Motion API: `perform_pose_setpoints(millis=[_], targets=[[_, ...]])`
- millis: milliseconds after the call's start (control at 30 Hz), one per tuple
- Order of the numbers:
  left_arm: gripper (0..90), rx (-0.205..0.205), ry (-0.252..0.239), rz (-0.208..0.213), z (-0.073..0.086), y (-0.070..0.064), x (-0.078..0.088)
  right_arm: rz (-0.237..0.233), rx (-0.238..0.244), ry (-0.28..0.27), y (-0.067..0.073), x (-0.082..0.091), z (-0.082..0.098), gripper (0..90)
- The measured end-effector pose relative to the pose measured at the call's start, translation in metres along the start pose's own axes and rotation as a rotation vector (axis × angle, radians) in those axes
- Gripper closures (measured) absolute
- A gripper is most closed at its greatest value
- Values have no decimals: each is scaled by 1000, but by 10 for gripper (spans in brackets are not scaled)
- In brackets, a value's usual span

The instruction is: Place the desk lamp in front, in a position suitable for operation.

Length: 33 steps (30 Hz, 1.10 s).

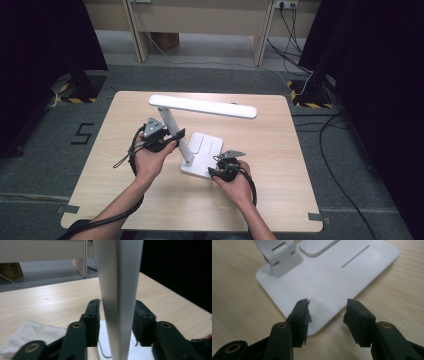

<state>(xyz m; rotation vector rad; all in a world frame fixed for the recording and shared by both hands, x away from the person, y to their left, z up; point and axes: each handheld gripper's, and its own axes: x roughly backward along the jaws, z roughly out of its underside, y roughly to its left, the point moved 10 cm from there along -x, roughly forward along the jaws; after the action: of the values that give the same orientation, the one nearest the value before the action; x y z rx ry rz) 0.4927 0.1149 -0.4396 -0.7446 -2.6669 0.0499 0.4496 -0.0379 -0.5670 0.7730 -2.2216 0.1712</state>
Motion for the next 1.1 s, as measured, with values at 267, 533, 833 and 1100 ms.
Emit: perform_pose_setpoints(millis=[267,533,833,1100], targets=[[730,43,5,14,1,-2,4,12,0,-5,-4,4,-1,530],[727,38,17,-7,11,-8,28,19,-4,-9,-6,12,0,531],[713,16,26,0,27,-18,67,-7,-14,11,1,12,7,658],[662,-18,30,54,37,-28,89,-34,-18,19,9,5,10,671]])
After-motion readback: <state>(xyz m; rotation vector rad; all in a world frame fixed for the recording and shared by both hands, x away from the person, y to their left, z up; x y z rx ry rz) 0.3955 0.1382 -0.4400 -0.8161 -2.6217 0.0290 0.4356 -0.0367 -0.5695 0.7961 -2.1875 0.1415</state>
